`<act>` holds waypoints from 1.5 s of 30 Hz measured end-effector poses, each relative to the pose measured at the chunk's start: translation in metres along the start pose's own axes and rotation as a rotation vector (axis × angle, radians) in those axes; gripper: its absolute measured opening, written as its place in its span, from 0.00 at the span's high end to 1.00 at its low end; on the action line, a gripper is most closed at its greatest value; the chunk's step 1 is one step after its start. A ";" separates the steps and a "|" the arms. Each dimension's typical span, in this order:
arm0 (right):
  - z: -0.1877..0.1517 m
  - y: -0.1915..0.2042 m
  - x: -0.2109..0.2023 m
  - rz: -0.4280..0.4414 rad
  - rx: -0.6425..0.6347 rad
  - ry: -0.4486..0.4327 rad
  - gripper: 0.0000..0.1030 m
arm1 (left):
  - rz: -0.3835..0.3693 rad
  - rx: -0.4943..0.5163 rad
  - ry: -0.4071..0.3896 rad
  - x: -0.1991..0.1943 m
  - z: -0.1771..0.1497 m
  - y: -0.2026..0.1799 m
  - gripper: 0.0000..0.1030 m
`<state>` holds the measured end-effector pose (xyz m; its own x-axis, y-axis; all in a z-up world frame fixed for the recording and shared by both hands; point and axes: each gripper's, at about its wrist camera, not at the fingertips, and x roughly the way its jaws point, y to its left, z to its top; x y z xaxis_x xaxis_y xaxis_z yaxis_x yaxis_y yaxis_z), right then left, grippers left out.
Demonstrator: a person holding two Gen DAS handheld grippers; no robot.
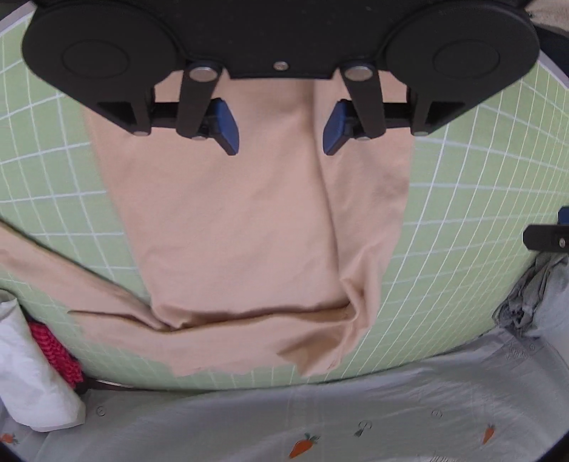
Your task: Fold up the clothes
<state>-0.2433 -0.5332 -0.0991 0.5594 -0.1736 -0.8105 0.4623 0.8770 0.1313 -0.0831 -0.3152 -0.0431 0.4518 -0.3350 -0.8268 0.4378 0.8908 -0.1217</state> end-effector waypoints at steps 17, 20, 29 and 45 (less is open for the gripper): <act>0.113 -0.179 0.068 -0.157 0.429 -0.090 0.34 | -0.027 -0.143 0.060 0.125 0.114 -0.061 0.04; 0.145 -0.210 0.094 -0.207 0.456 -0.095 0.32 | -0.031 -0.149 0.055 0.157 0.146 -0.064 0.05; 0.190 -0.235 0.148 -0.278 0.375 -0.109 0.29 | -0.056 -0.029 0.071 0.231 0.210 -0.094 0.20; 0.212 -0.228 0.155 -0.286 0.148 -0.162 0.96 | -0.082 -0.113 0.066 0.252 0.216 -0.095 0.98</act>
<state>-0.1159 -0.8552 -0.1340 0.4894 -0.4822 -0.7266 0.7038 0.7104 0.0027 0.1575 -0.5503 -0.1211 0.3644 -0.3905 -0.8454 0.3793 0.8914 -0.2482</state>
